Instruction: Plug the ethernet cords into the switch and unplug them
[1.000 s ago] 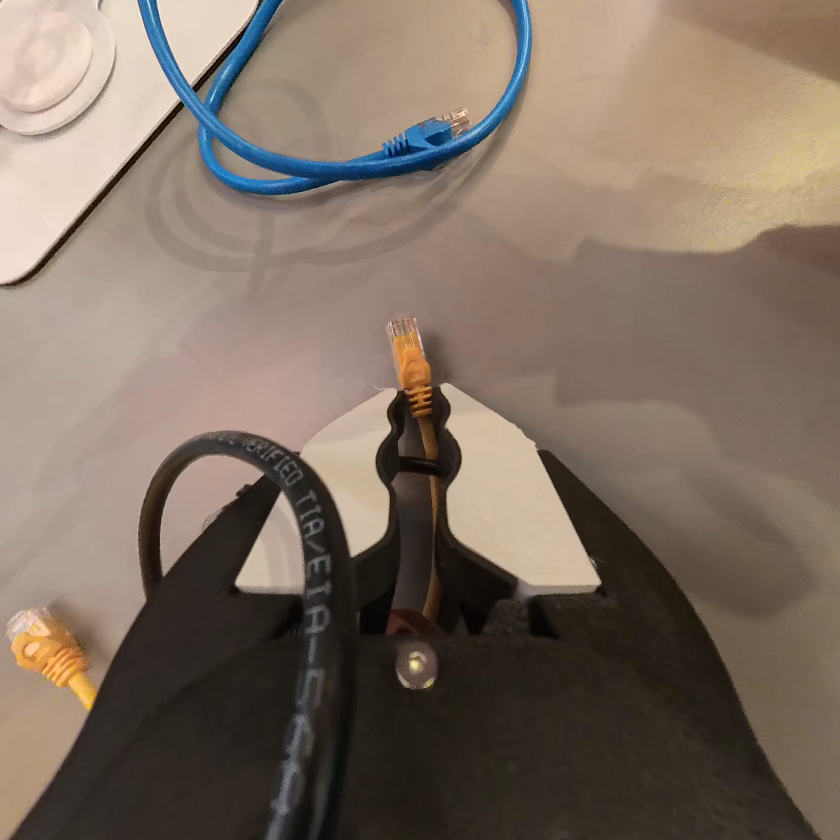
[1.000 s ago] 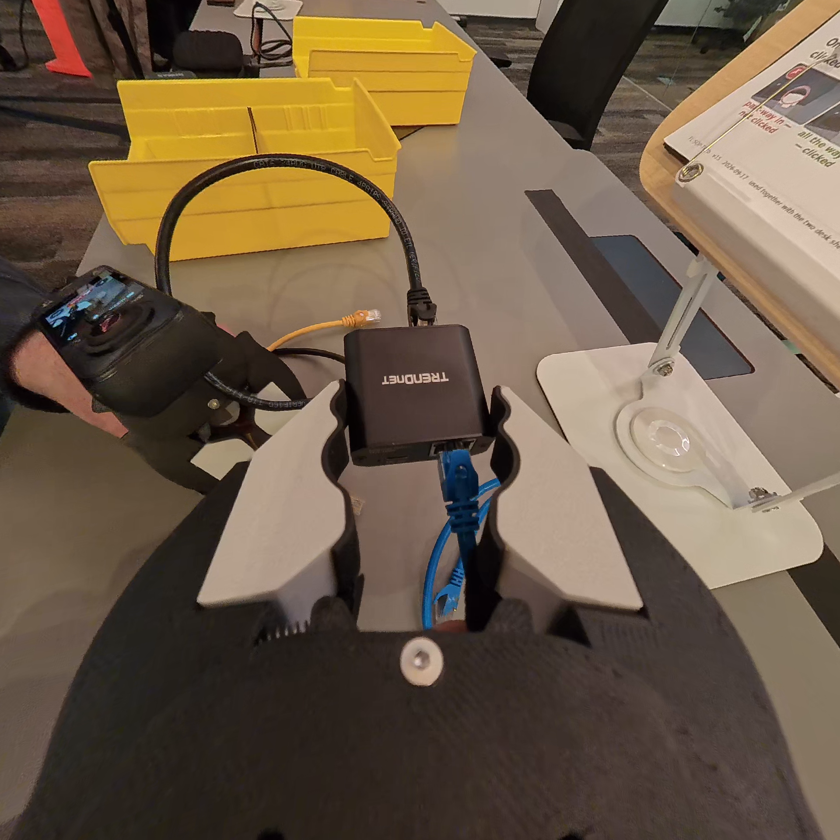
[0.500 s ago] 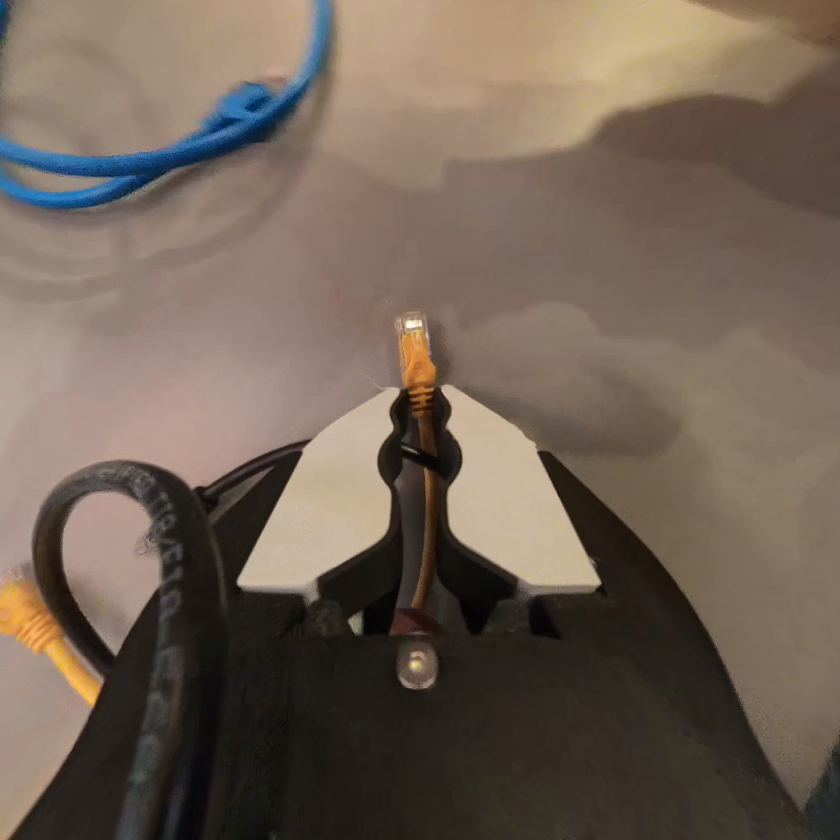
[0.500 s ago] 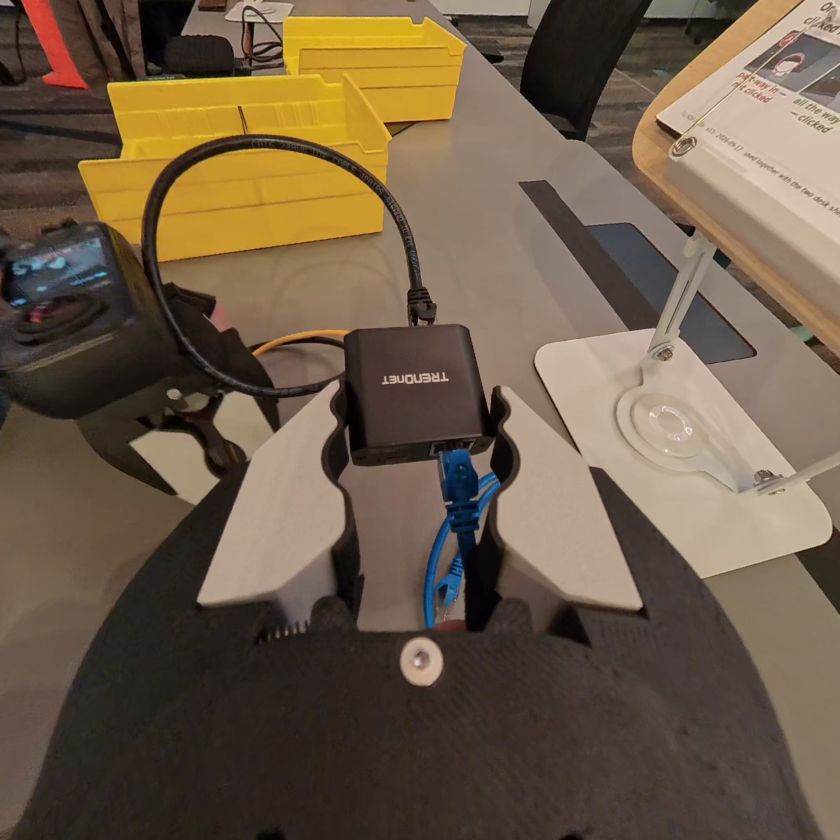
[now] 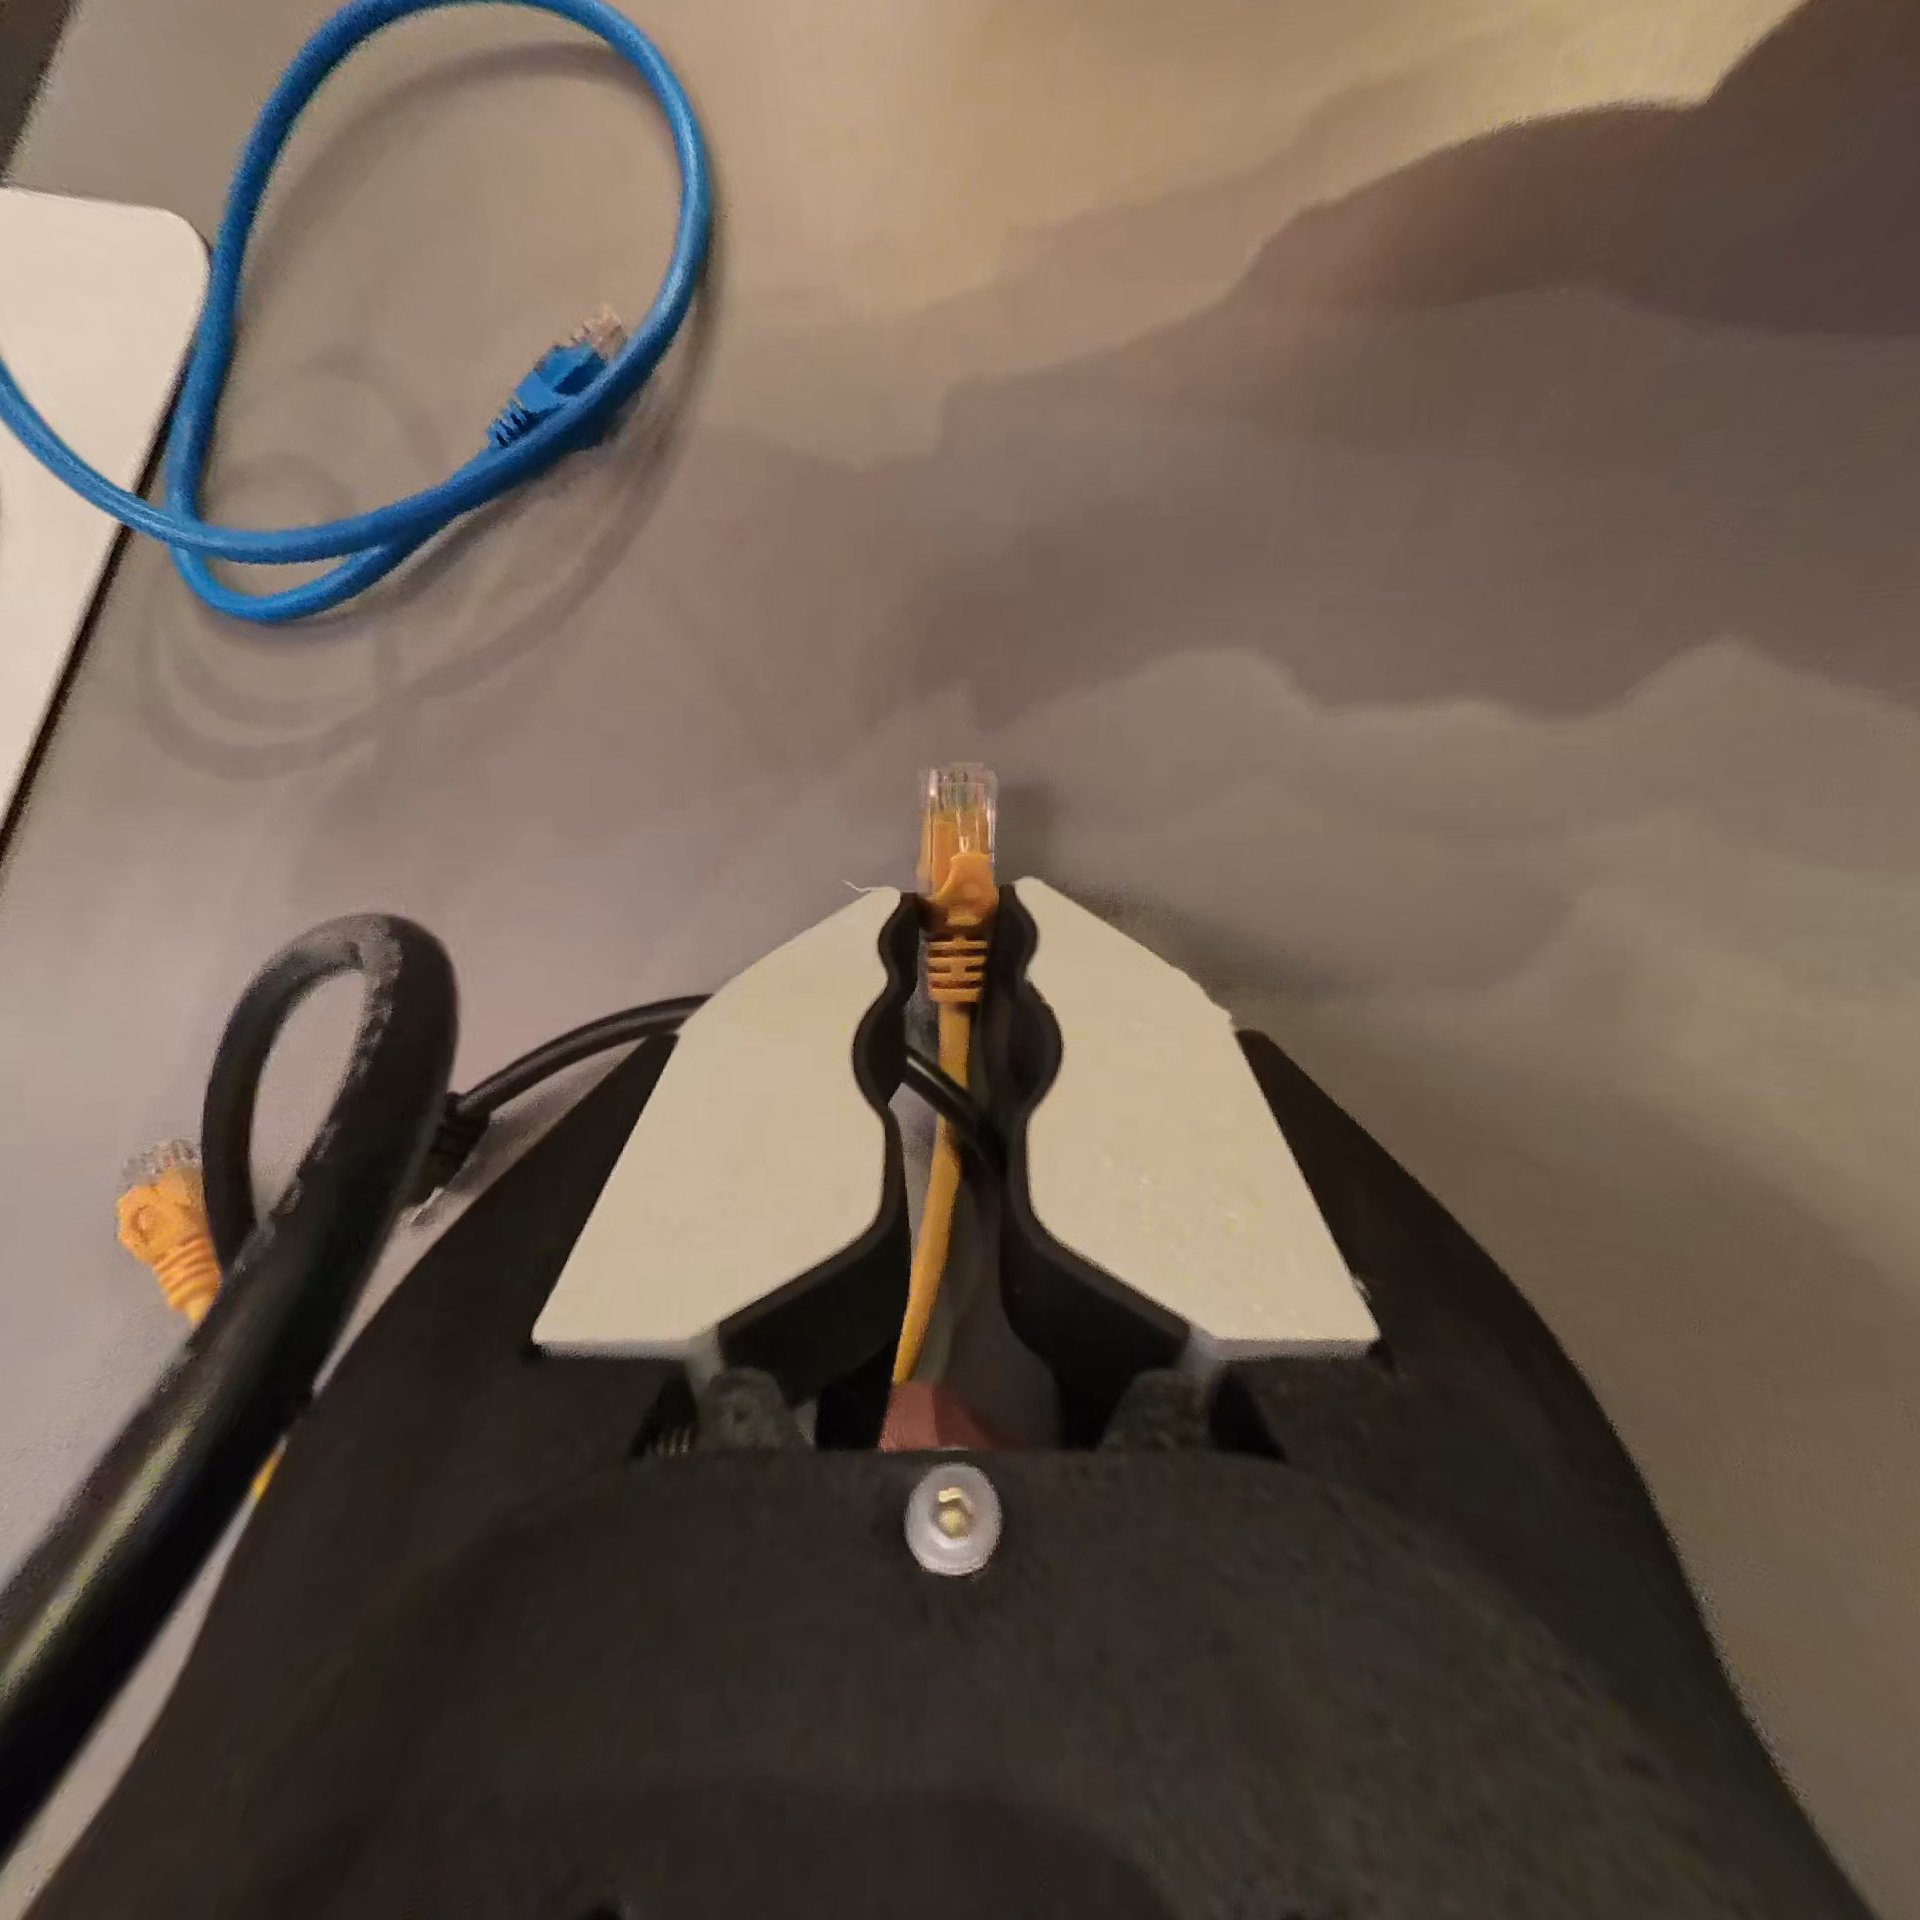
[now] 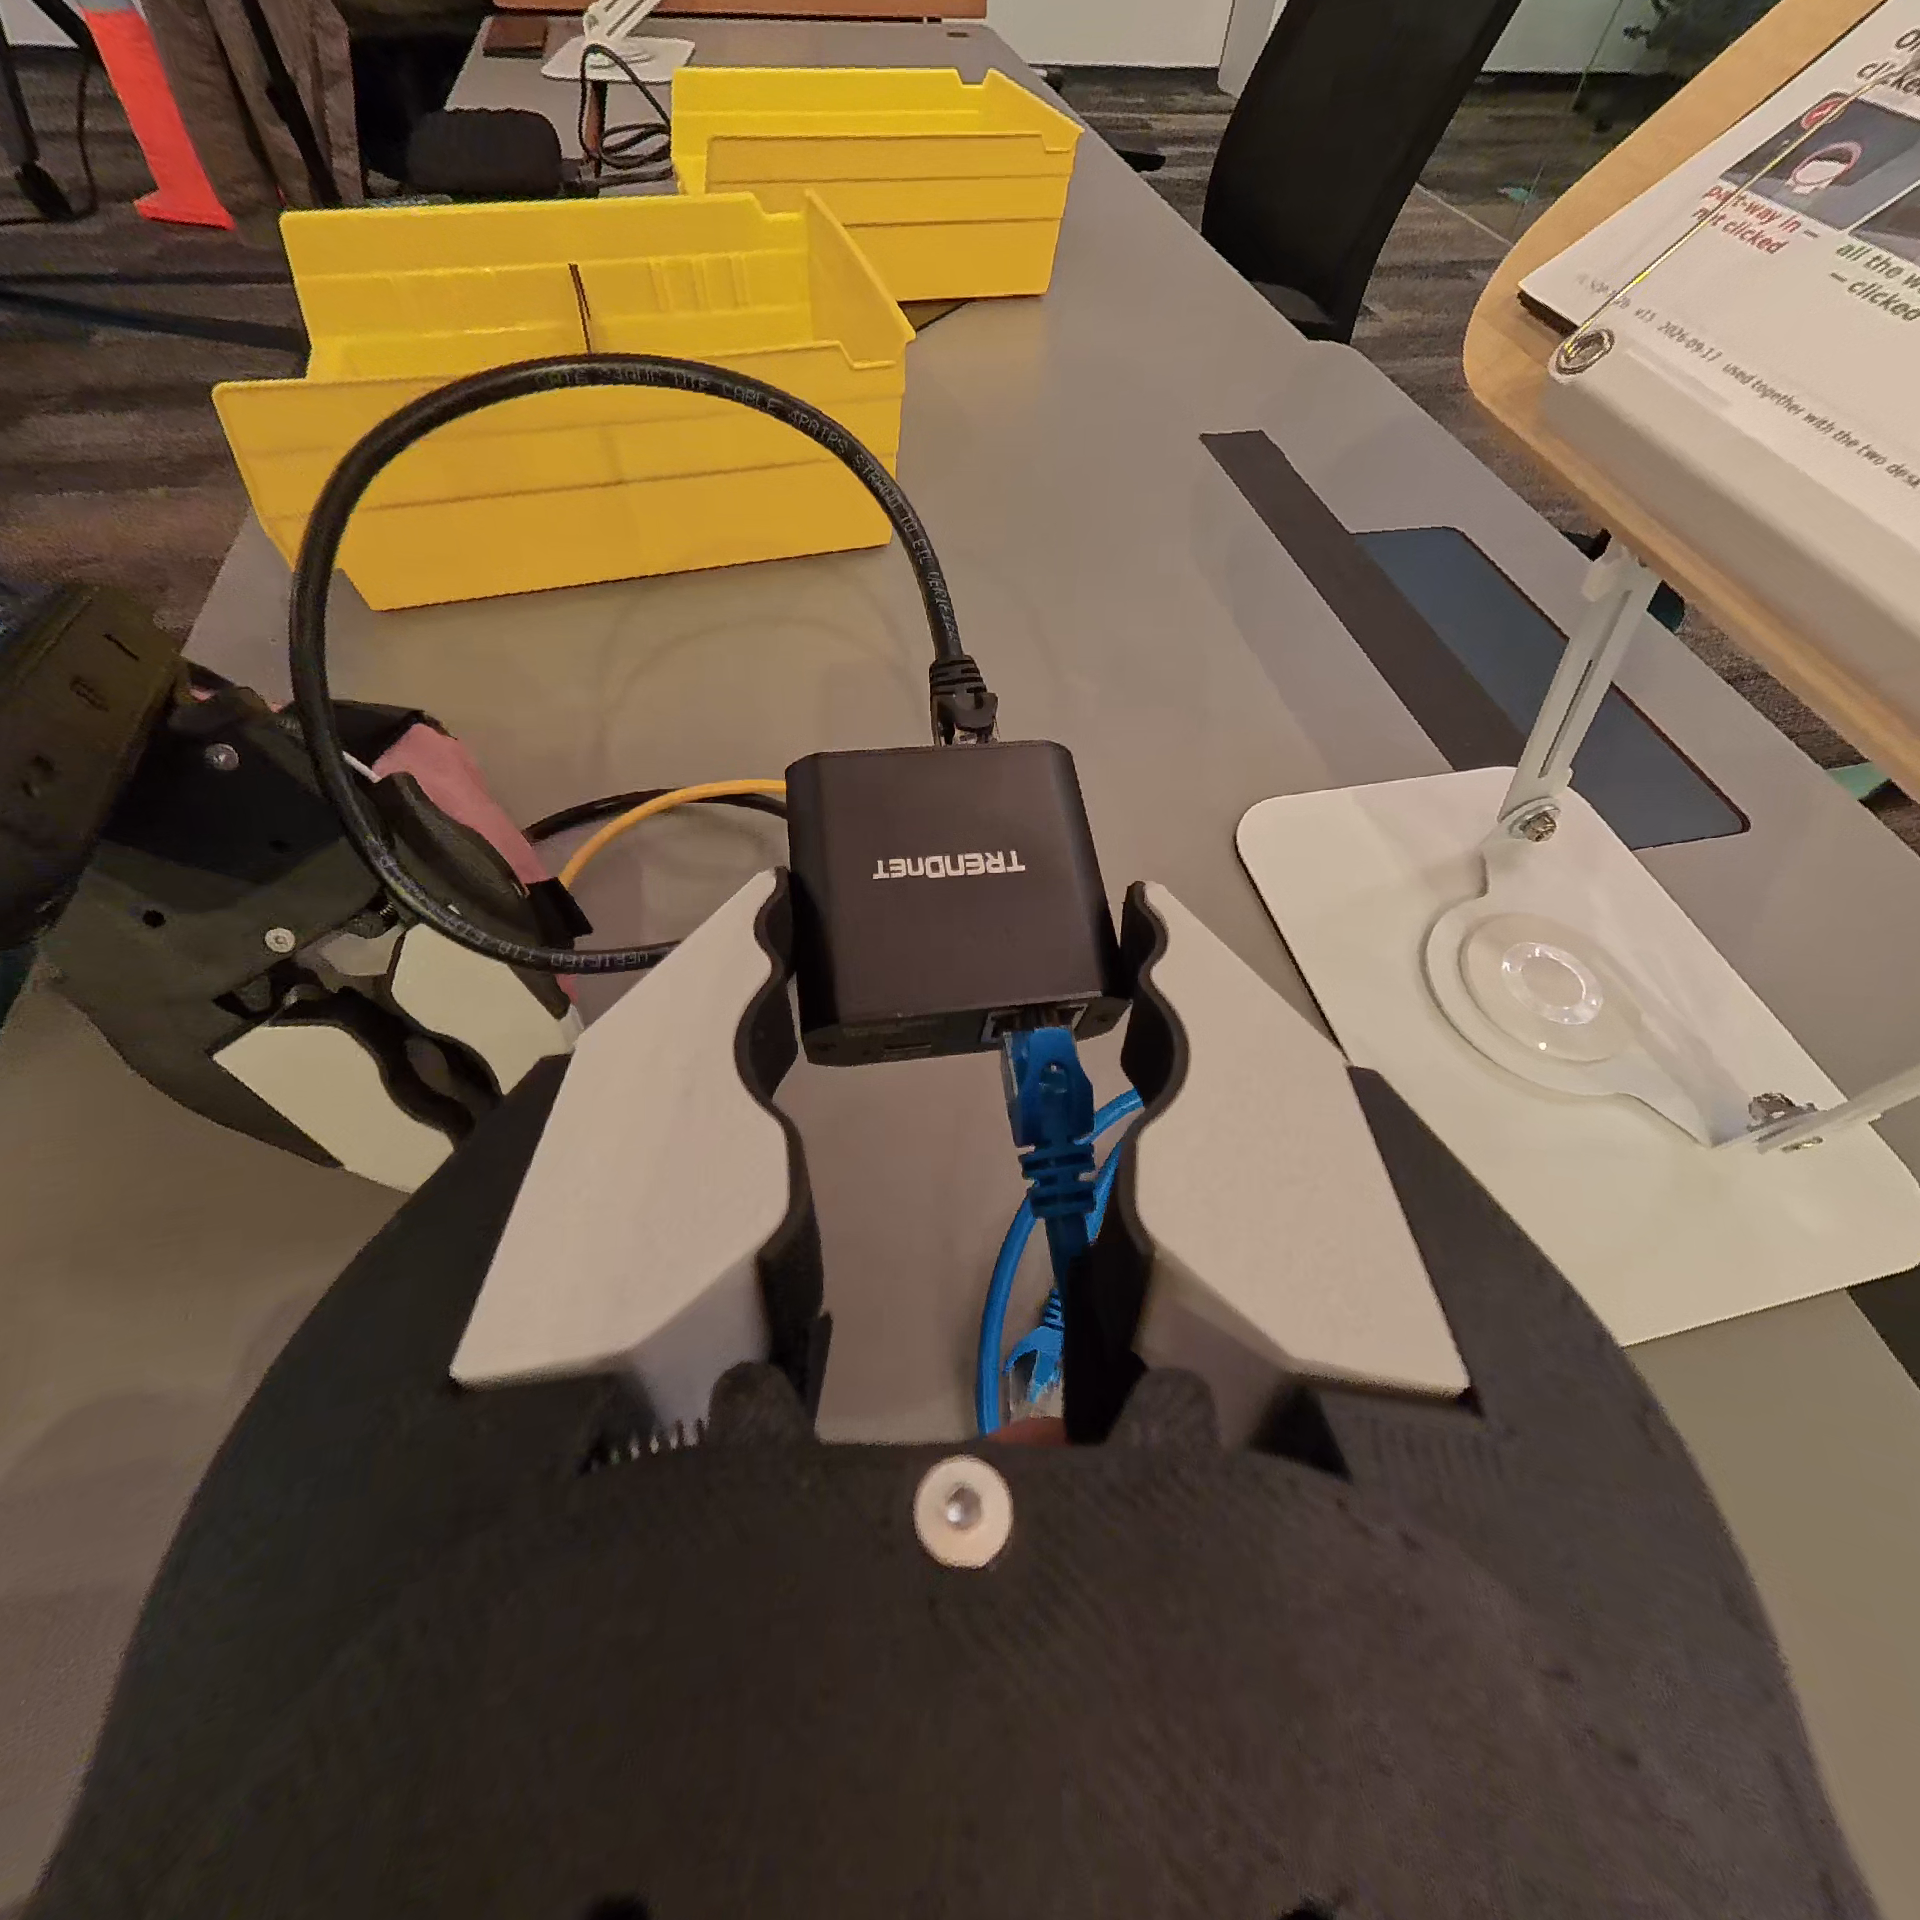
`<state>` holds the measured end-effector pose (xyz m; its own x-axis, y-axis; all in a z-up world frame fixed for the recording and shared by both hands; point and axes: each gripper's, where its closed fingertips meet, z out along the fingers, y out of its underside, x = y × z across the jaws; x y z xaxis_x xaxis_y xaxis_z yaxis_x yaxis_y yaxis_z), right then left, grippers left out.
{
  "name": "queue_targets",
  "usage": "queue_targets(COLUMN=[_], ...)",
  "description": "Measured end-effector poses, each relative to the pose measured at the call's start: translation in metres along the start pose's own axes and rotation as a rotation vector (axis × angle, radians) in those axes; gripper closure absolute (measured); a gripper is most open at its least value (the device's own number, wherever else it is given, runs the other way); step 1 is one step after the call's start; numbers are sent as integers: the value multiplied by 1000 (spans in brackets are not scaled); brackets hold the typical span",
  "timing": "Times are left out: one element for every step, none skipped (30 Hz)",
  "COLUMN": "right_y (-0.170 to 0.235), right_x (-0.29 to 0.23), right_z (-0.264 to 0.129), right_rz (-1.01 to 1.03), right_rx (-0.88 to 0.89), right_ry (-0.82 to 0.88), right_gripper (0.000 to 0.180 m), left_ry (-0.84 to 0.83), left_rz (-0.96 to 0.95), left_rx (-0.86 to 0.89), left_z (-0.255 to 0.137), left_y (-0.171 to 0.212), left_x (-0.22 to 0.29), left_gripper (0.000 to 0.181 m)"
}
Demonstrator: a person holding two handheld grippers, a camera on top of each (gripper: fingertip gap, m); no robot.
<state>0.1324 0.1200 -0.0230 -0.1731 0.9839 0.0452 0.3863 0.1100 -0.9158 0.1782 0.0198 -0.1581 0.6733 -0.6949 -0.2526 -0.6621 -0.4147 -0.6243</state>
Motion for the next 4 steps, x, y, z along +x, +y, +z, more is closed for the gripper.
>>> queue_targets(right_y=[0, 0, 0, 0], right_x=[0, 0, 0, 0], right_z=[0, 0, -1, -1], right_rz=[-2, -3, -2, 0], right_rx=[-2, -2, -1, 2], right_ry=[0, 1, 2, 2], right_gripper=[118, 118, 118, 118], left_ry=[-7, -4, -5, -5], left_rz=[-3, 0, 8, 10], left_rx=[4, 9, 13, 16], left_z=[1, 2, 3, 3], left_y=[-1, -2, -3, -3], left_x=[0, 1, 1, 1], left_gripper=[166, 167, 167, 167])
